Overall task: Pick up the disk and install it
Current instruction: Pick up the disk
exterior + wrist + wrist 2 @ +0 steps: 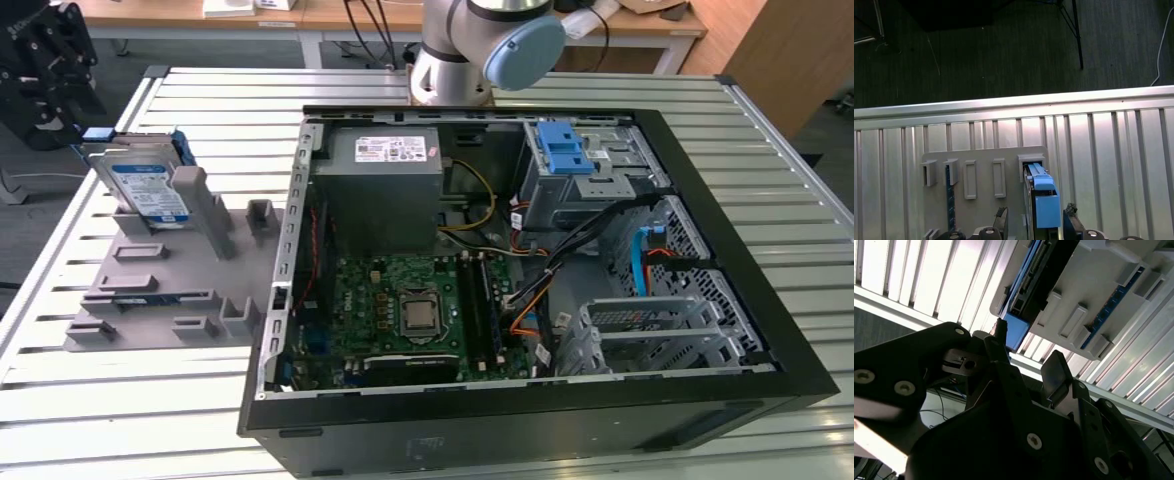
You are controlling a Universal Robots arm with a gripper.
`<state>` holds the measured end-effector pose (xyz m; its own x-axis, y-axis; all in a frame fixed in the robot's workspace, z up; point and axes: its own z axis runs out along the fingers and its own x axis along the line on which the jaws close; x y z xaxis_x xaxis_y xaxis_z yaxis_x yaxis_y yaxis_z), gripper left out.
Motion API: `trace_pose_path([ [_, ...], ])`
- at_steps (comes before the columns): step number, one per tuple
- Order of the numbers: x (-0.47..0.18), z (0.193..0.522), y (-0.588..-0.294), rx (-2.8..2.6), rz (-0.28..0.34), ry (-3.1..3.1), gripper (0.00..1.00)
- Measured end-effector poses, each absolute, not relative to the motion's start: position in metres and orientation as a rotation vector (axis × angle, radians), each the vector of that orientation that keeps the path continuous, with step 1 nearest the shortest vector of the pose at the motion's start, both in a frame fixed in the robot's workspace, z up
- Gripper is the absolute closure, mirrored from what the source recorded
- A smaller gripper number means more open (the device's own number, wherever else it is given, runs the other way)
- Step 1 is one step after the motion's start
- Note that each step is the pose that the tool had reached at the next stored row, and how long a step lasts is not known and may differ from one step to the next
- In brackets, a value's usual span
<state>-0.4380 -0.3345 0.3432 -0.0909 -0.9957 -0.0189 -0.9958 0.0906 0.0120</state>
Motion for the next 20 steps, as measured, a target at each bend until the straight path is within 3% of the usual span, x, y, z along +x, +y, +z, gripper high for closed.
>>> trace_pose_path([
  [20, -0.438, 0.322, -0.330, -2.114, 0.034, 2.315, 0.45],
])
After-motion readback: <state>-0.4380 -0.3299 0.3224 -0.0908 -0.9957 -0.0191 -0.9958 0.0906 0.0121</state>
